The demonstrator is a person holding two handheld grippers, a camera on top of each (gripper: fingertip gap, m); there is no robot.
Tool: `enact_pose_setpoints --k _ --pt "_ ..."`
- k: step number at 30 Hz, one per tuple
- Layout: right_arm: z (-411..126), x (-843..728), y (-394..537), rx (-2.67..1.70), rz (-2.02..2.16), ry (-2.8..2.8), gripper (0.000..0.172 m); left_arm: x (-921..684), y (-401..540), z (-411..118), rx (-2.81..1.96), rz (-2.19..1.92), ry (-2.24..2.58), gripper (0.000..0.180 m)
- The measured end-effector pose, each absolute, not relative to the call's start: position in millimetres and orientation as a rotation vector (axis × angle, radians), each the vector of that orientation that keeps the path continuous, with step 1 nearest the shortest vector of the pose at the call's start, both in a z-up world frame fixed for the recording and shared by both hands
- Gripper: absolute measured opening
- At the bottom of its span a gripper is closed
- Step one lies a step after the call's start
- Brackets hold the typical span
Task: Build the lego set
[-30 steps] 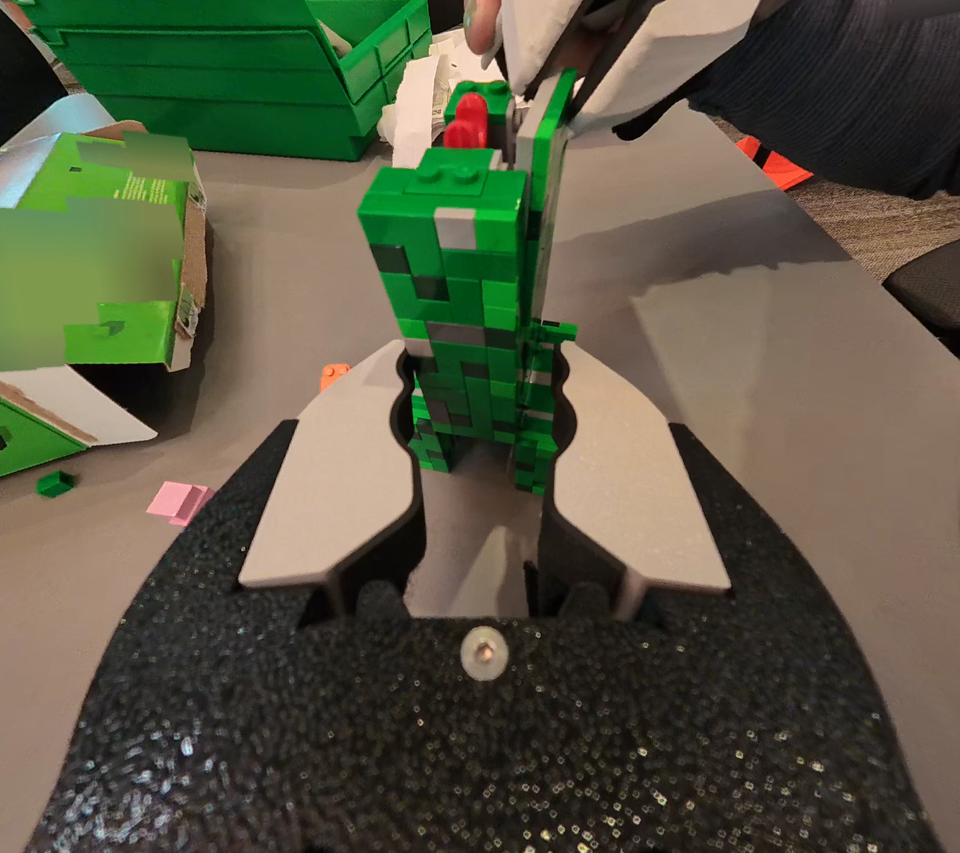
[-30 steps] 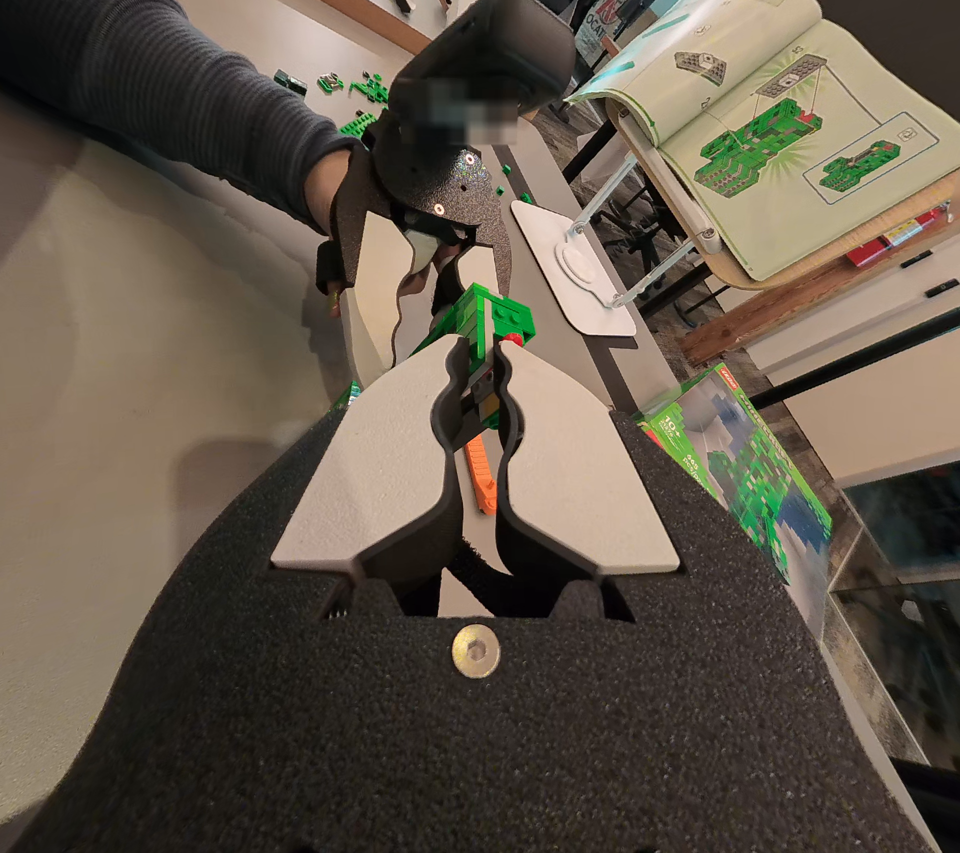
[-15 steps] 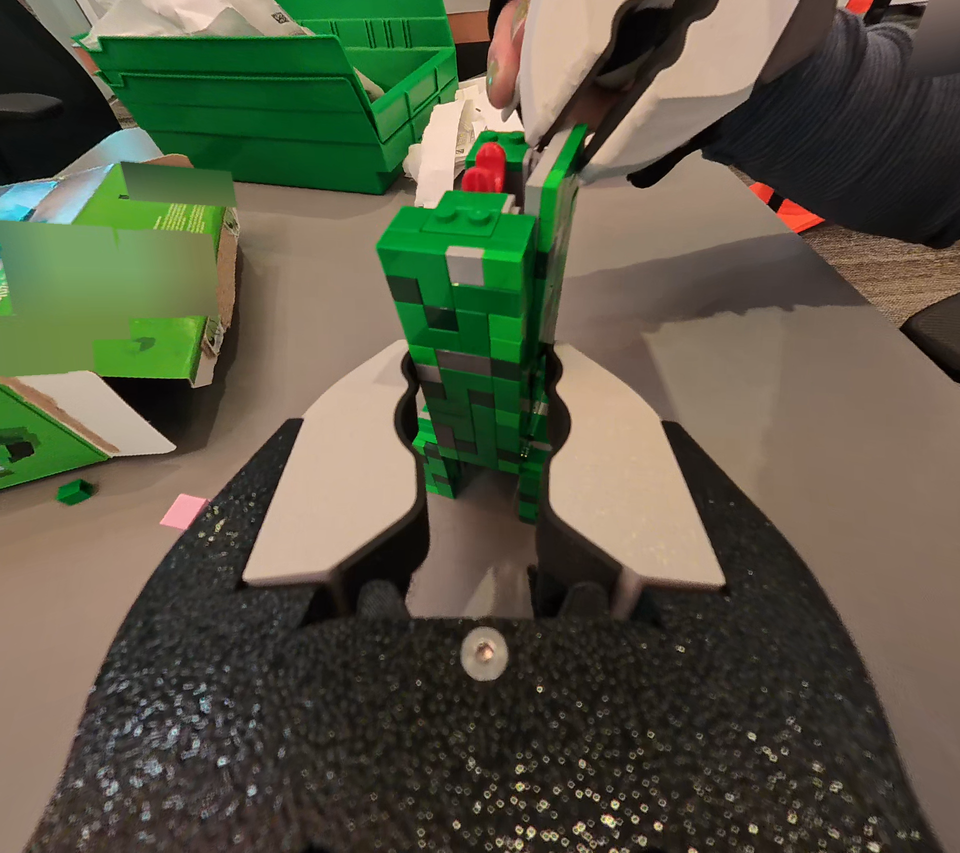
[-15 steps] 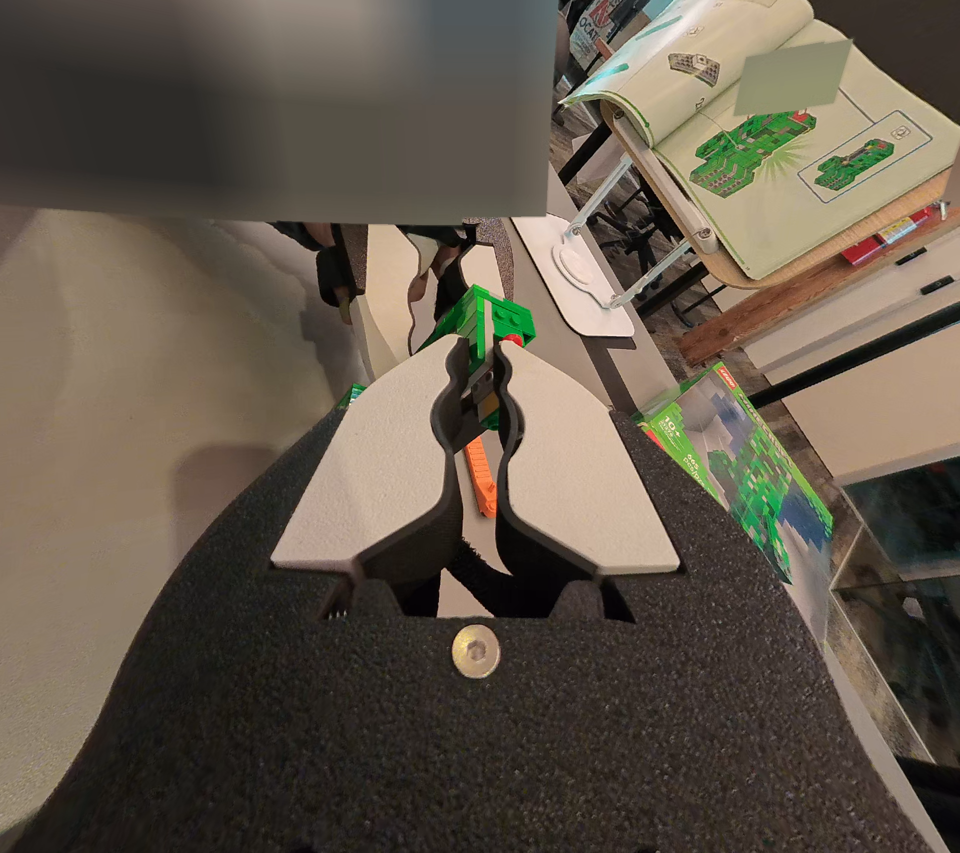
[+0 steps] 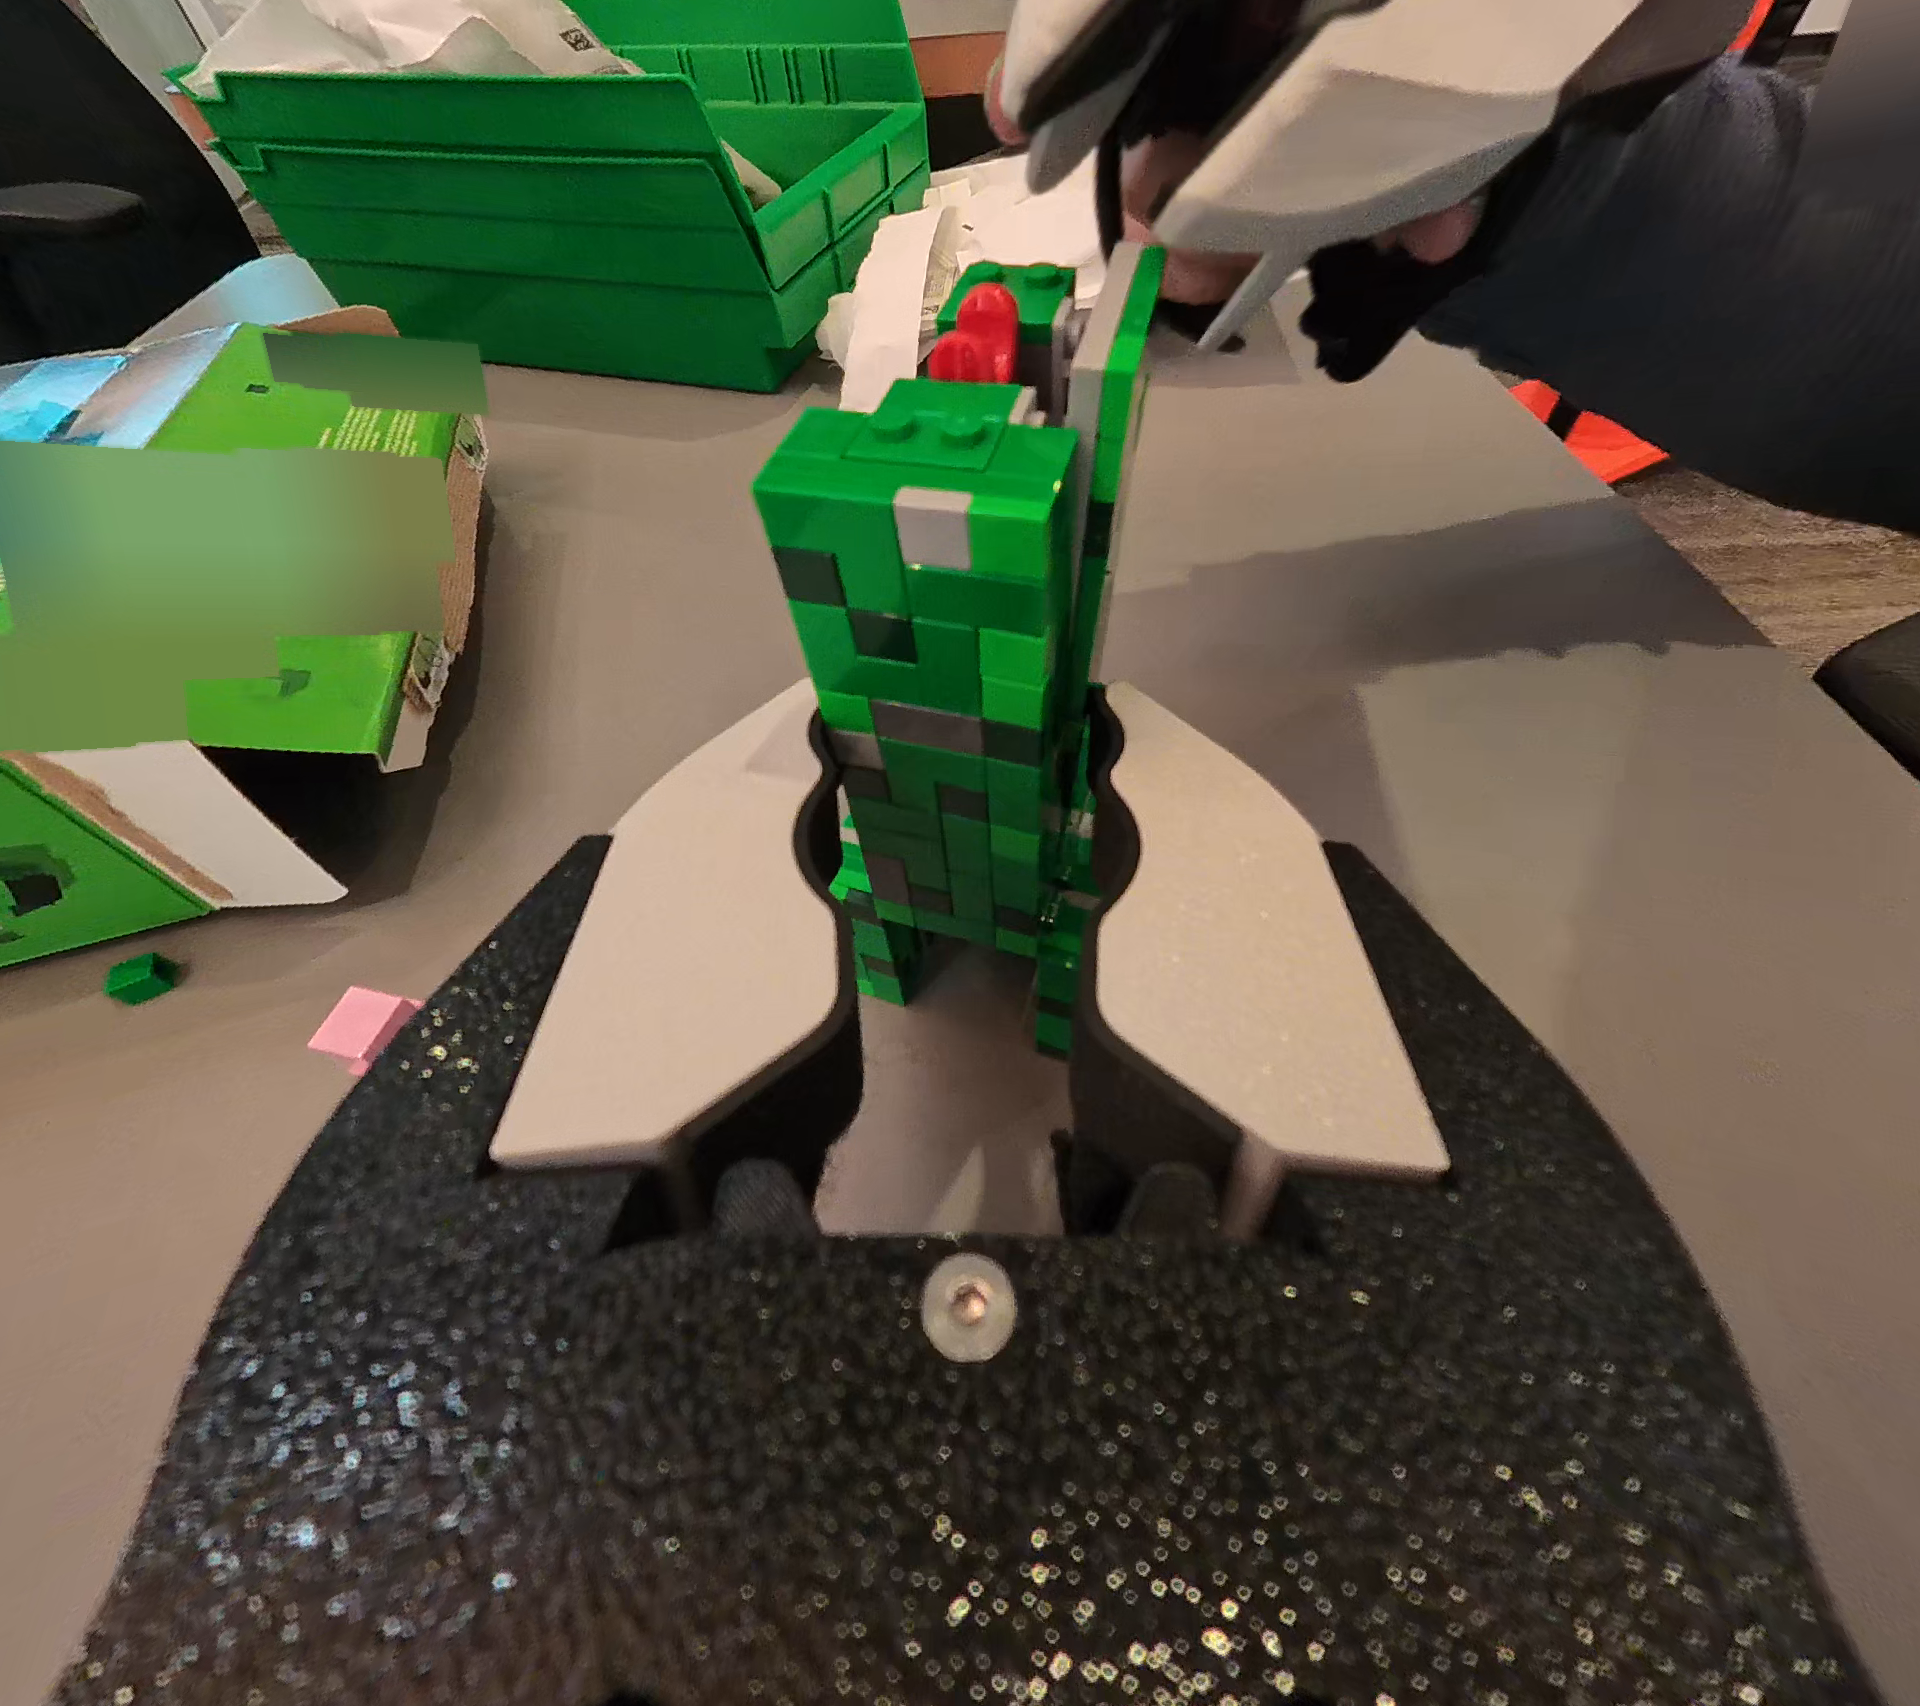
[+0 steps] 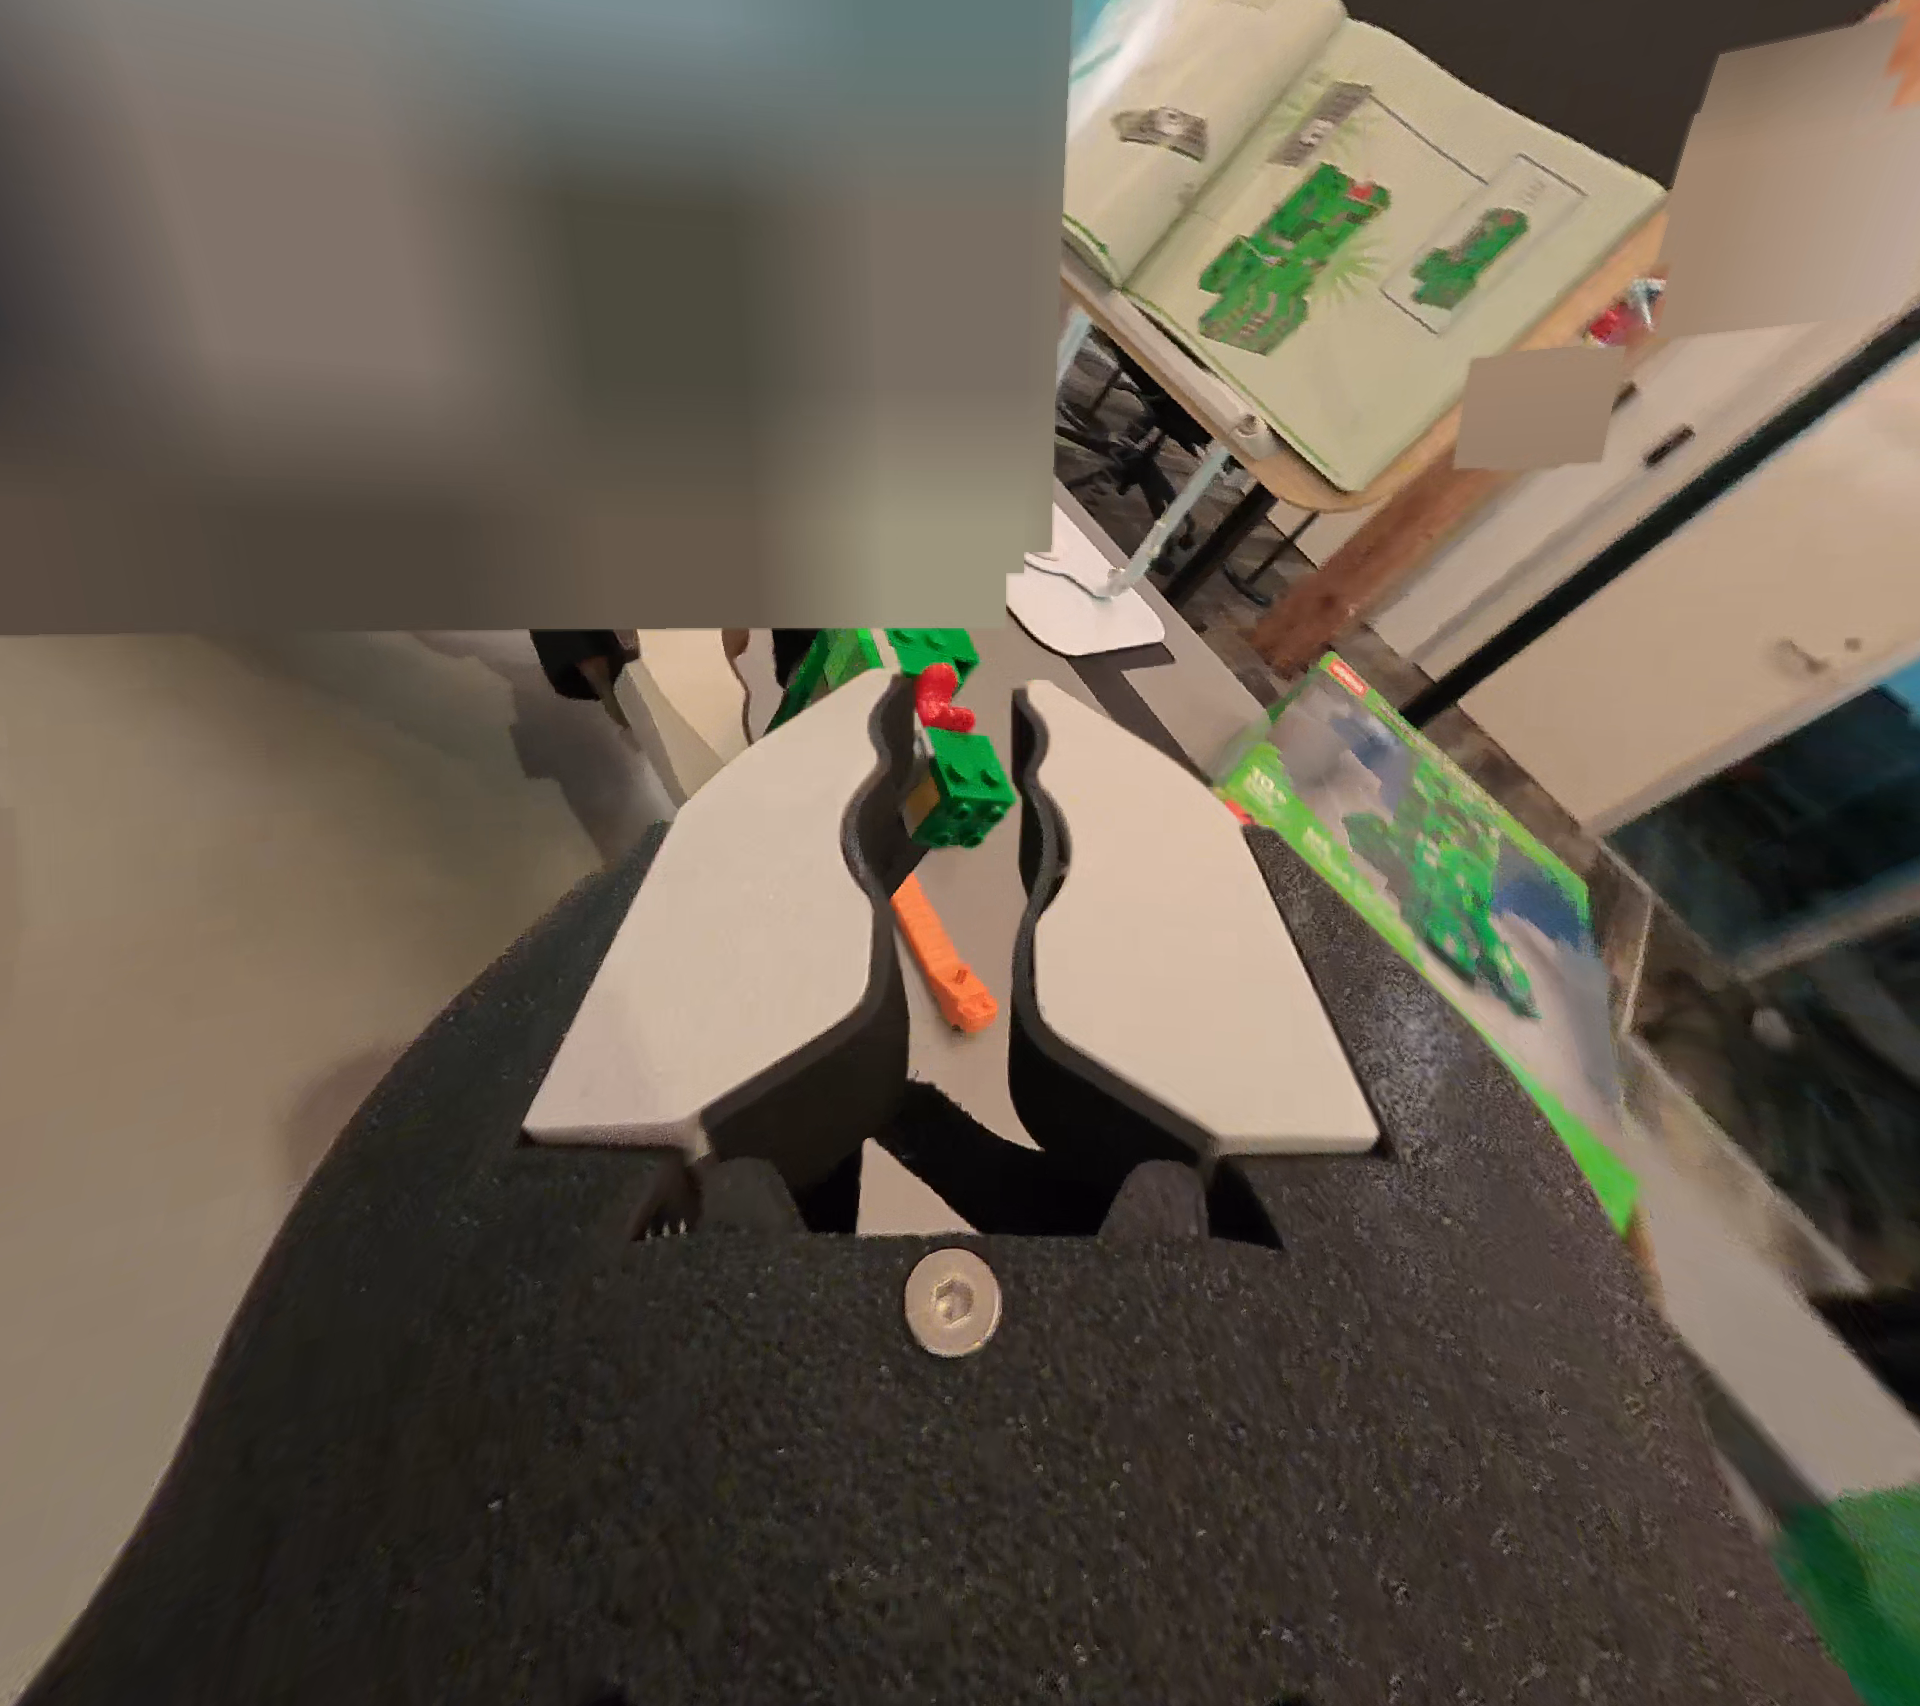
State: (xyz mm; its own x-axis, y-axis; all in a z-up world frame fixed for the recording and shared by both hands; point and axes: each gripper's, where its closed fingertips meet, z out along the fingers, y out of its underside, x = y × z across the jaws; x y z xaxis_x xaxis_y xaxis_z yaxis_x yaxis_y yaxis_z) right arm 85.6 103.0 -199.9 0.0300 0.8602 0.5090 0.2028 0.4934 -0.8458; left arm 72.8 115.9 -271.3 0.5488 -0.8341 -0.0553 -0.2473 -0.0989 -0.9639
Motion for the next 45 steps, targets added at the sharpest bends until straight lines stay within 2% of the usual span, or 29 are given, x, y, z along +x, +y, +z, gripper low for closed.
enact_pose_setpoints --k 7,17,22,45 --pt "-224 97 97 -1.205 0.839 -1.394 0.016 73 115 -272 -1.641 -0.653 0.925 0.044" --pt "-245 85 95 -1.313 0.969 -1.445 0.014 72 115 -273 -1.645 -0.665 0.93 0.044" --pt "-246 79 97 -1.294 0.967 -1.436 0.007 71 115 -274 -1.651 -0.668 0.932 0.044" --pt "-242 88 94 -1.203 1.076 -1.376 0.006 69 104 -281 -1.655 -0.702 1.034 0.048"
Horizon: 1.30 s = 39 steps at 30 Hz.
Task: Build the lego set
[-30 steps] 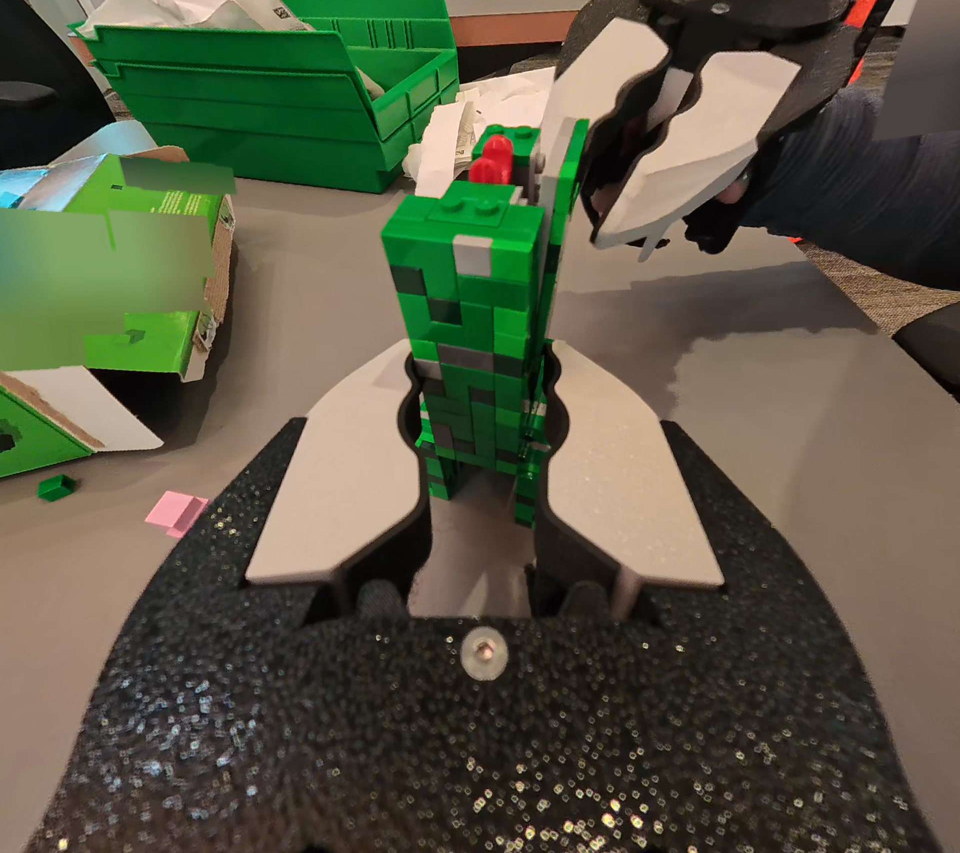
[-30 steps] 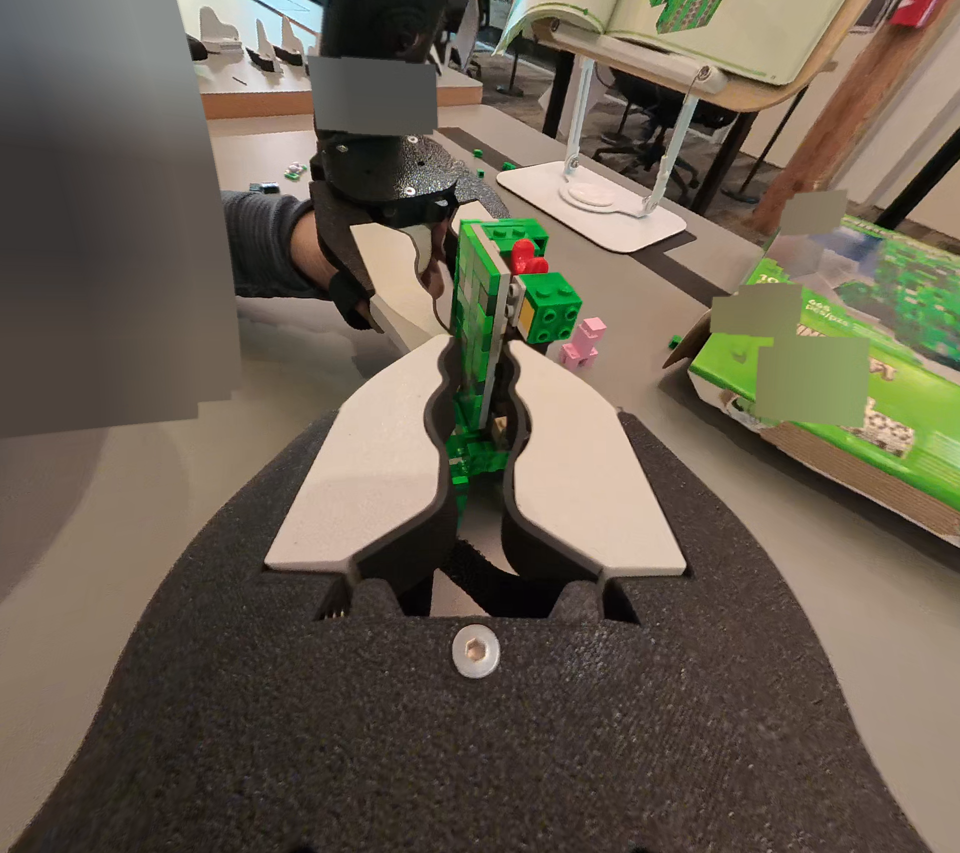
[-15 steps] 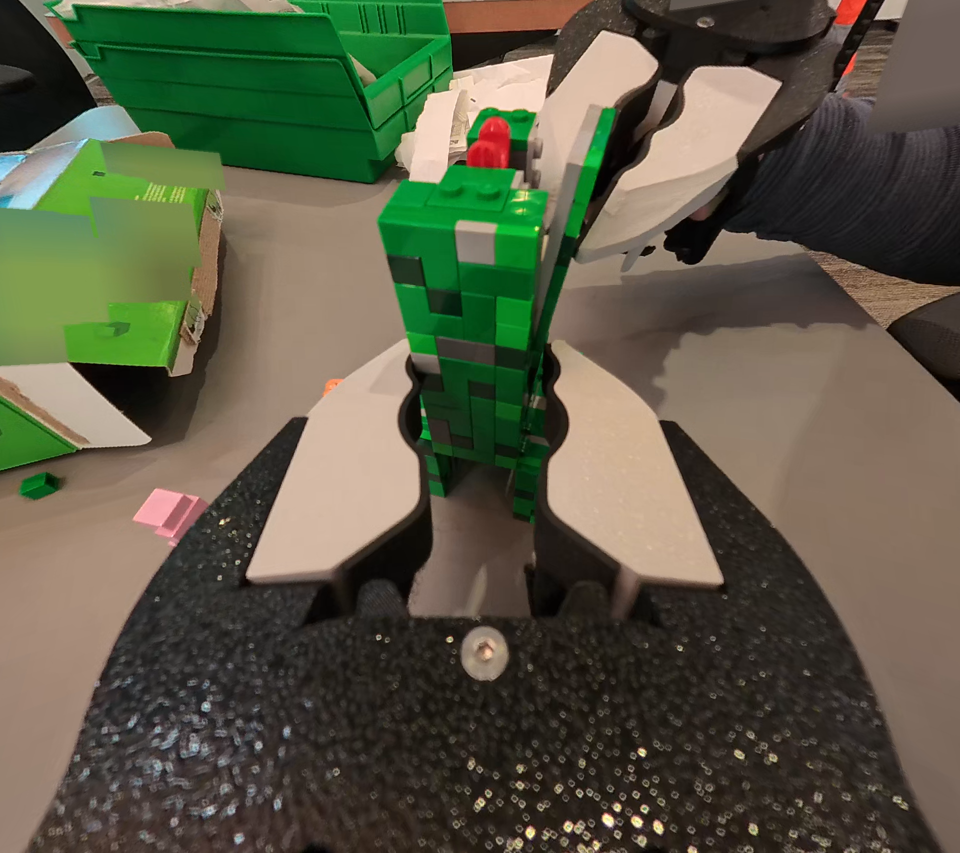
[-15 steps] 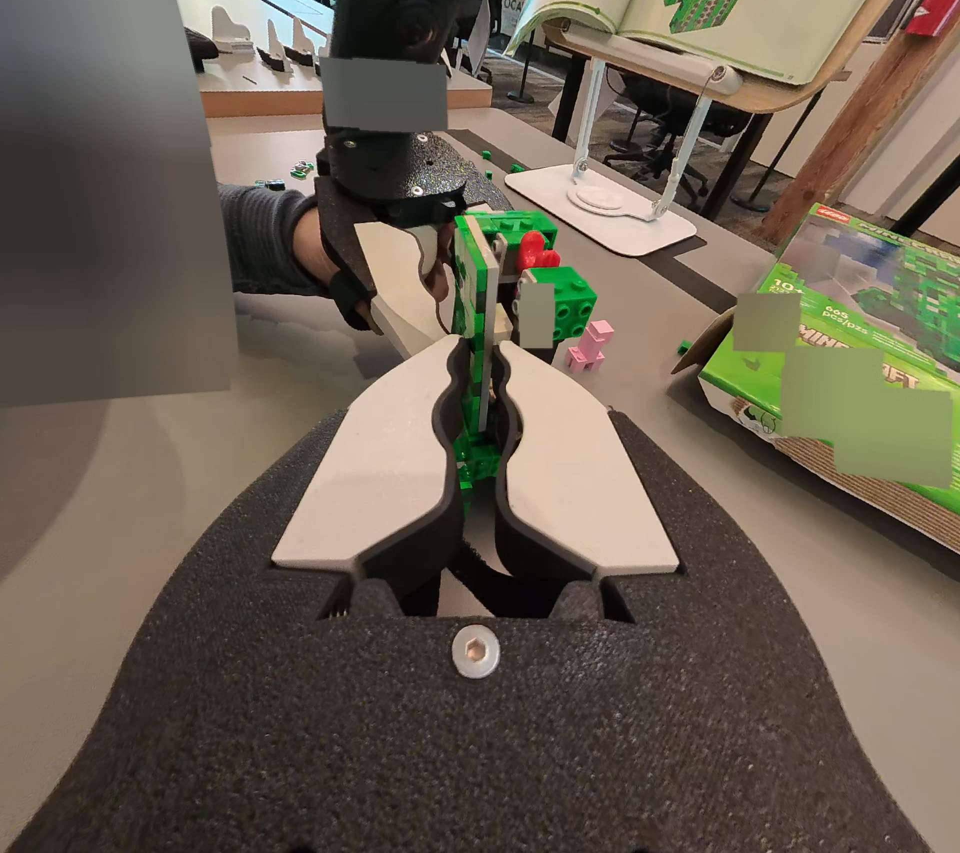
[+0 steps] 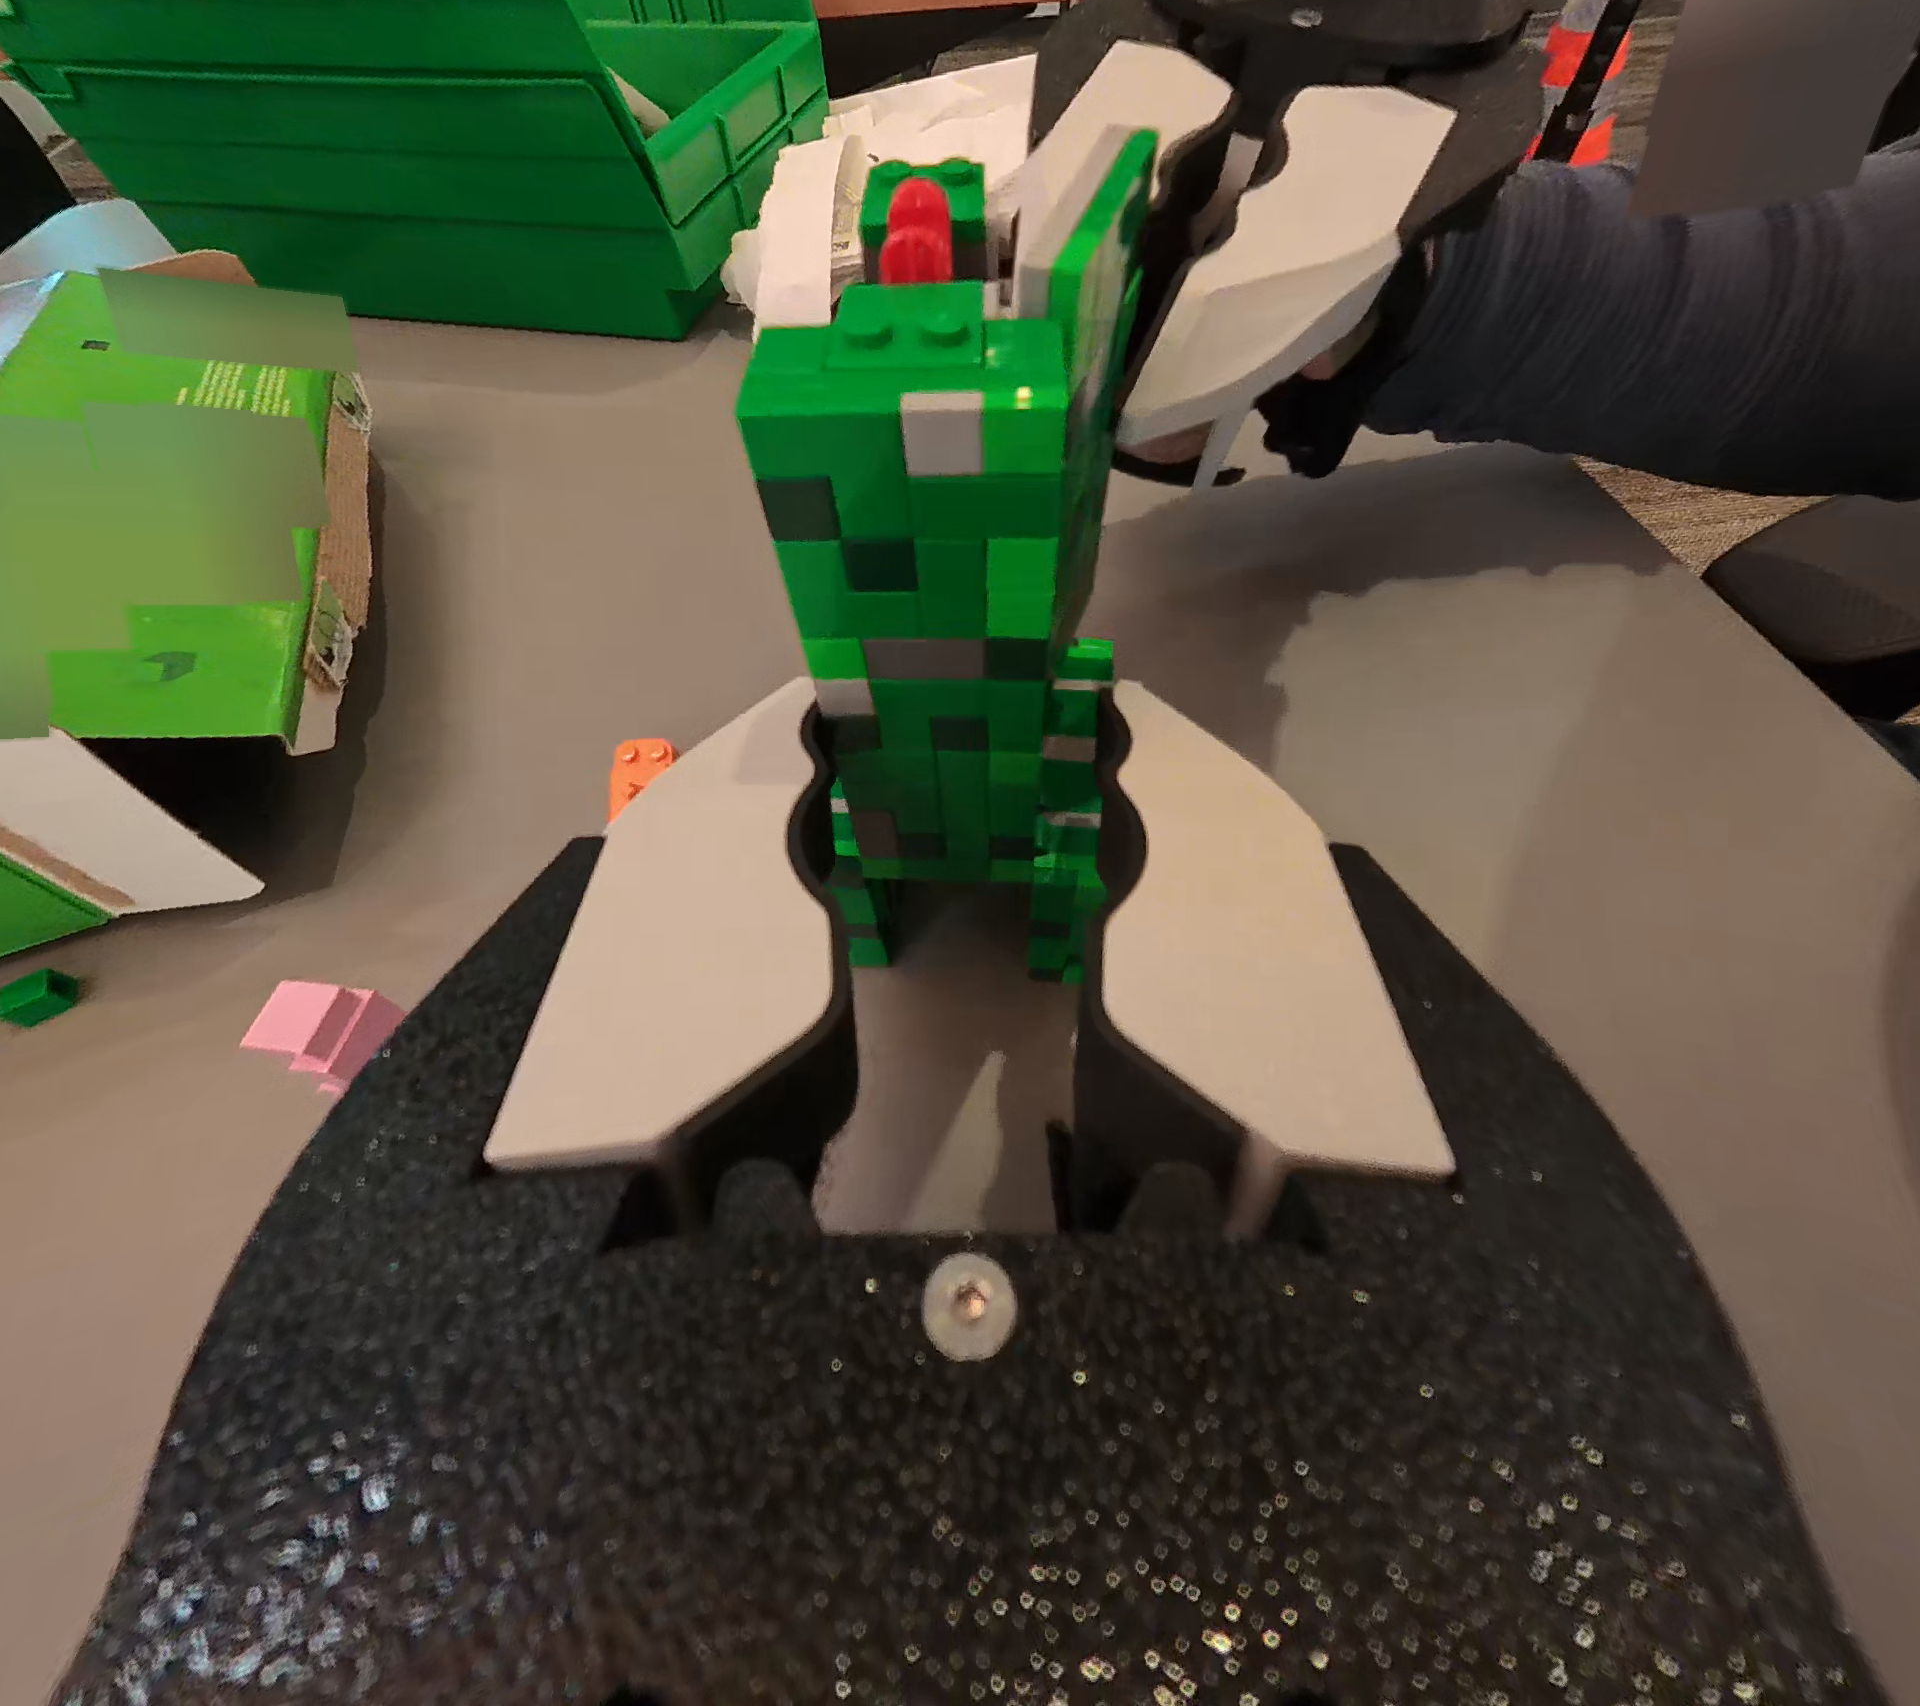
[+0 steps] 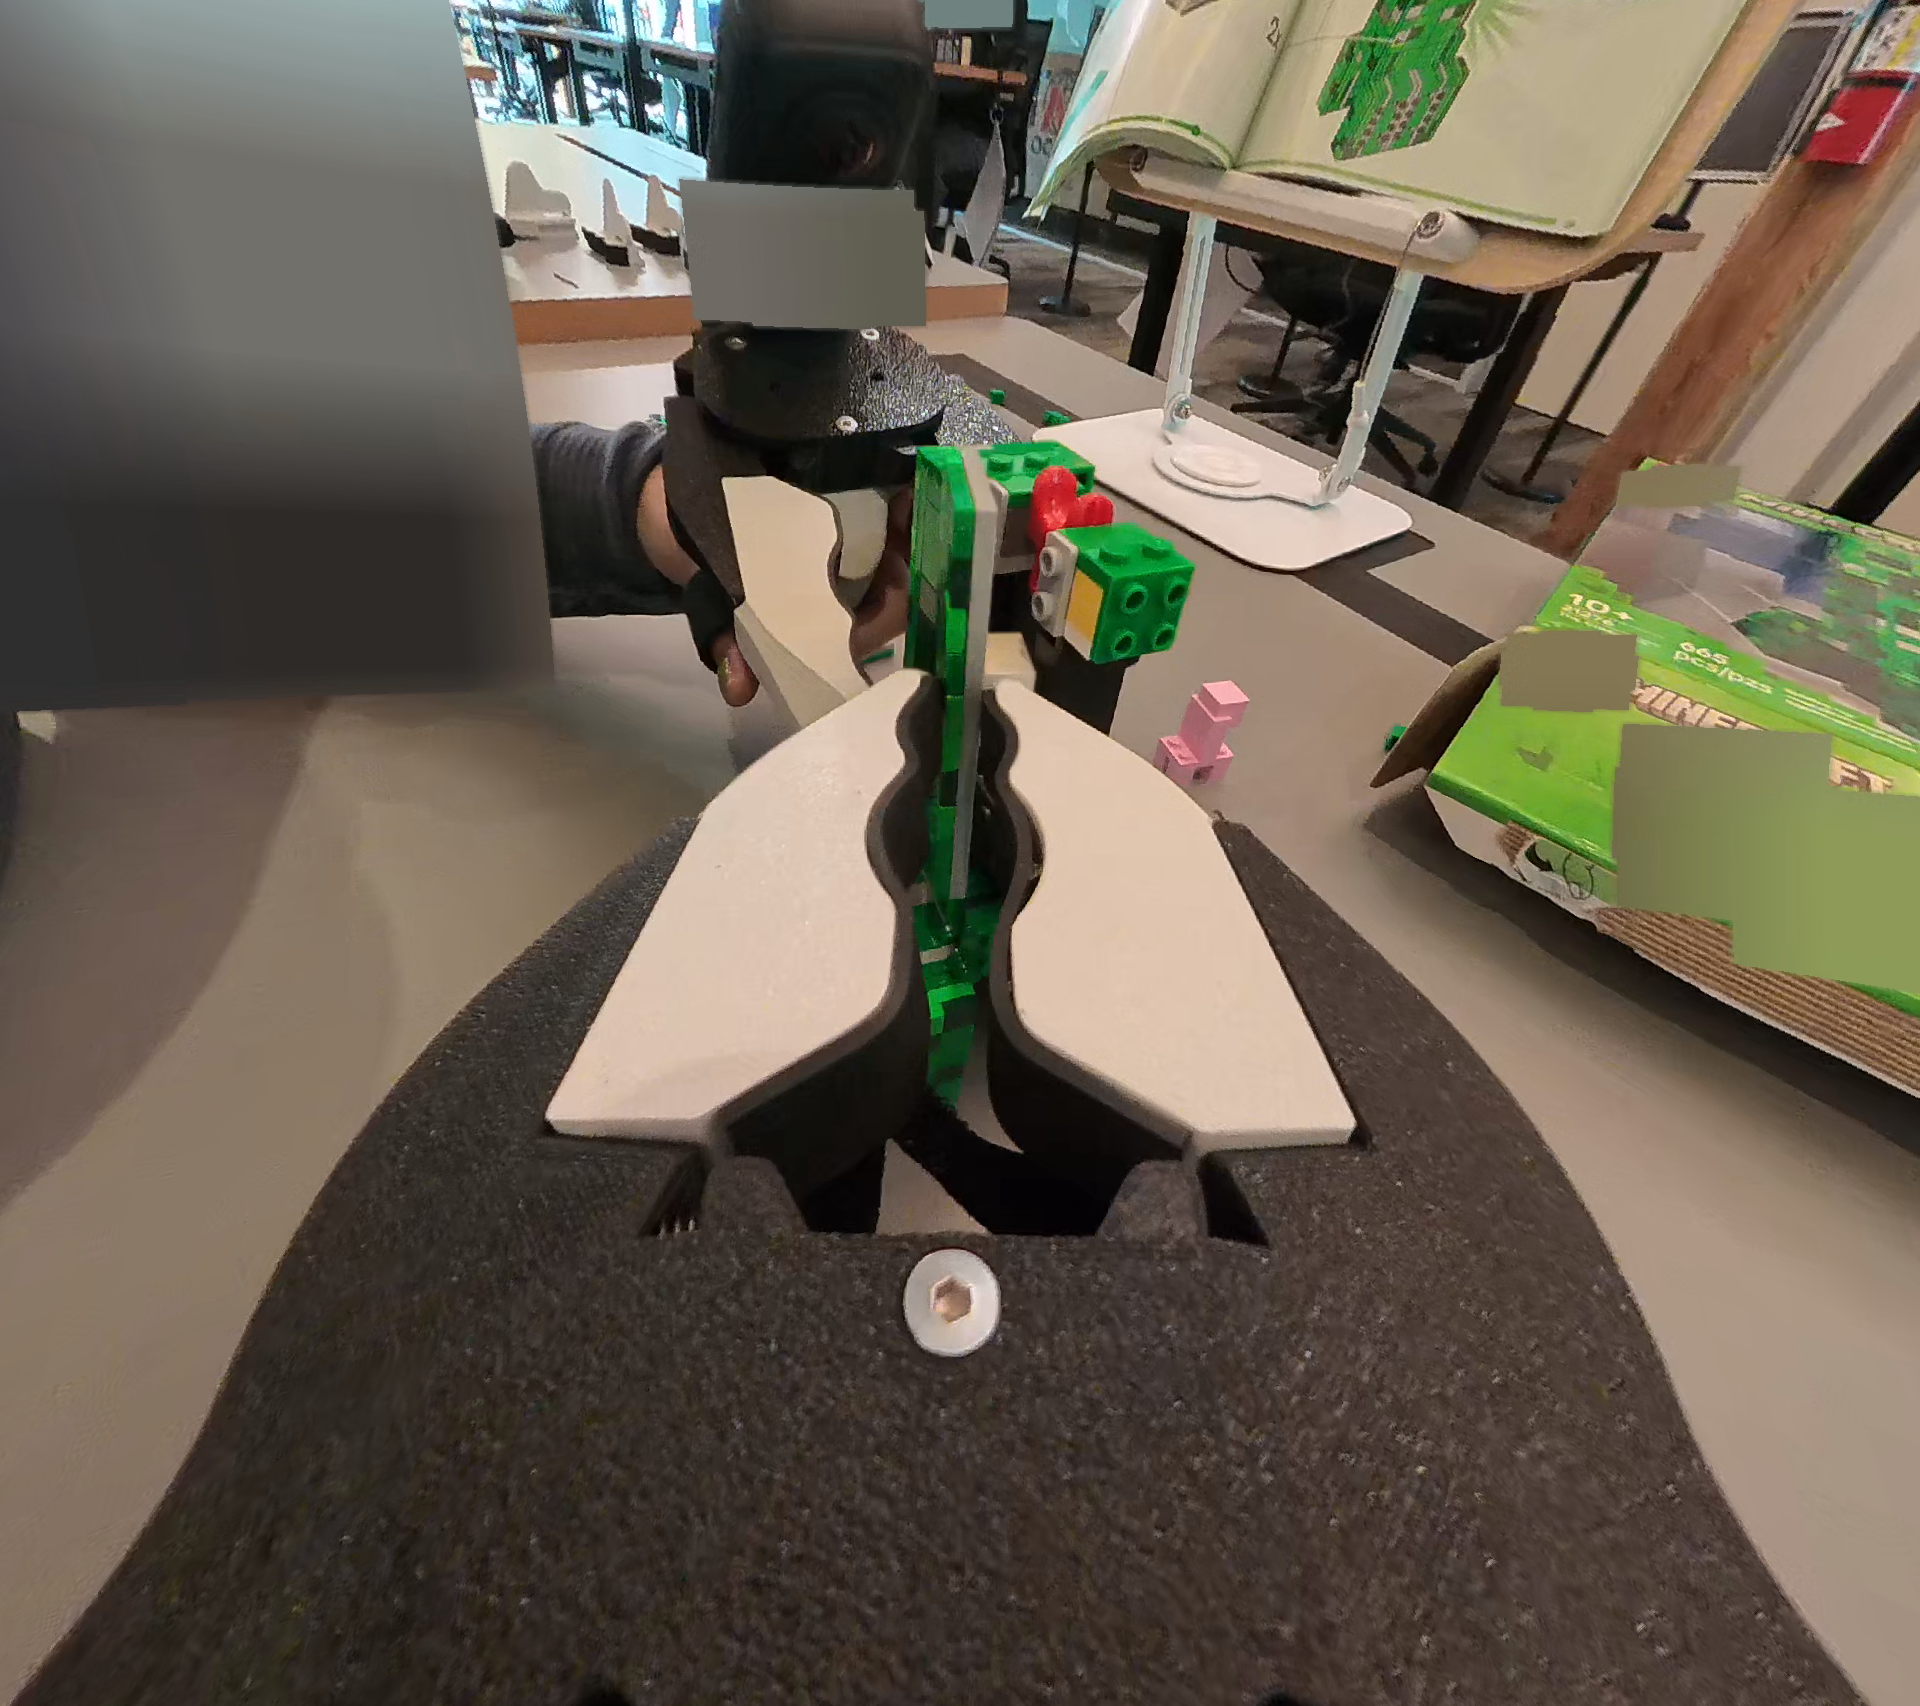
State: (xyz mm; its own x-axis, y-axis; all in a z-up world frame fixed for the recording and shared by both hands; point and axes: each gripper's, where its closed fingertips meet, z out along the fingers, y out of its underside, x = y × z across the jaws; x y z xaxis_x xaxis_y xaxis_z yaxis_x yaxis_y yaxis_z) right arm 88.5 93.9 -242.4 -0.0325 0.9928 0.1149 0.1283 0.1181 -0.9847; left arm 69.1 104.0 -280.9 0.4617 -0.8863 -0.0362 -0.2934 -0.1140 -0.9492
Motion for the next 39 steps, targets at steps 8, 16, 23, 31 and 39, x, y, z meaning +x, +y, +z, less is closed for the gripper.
enact_pose_setpoints --k 8,16,23,31,39 --pt "-248 101 97 -1.16 1.091 -1.389 0.005 69 103 -284 -1.665 -0.699 1.048 0.046" --pt "-244 98 97 -1.079 1.162 -1.378 0.005 69 109 -284 -1.665 -0.645 1.016 0.045" --pt "-246 99 99 -1.056 1.199 -1.363 0.005 72 114 -262 -1.58 -0.607 0.926 0.055" --pt "-248 100 104 -1.05 1.162 -1.351 0.006 76 116 -252 -1.539 -0.571 0.891 0.044" --pt "-250 101 111 -1.068 1.087 -1.333 0.012 74 117 -253 -1.544 -0.556 0.886 0.04"
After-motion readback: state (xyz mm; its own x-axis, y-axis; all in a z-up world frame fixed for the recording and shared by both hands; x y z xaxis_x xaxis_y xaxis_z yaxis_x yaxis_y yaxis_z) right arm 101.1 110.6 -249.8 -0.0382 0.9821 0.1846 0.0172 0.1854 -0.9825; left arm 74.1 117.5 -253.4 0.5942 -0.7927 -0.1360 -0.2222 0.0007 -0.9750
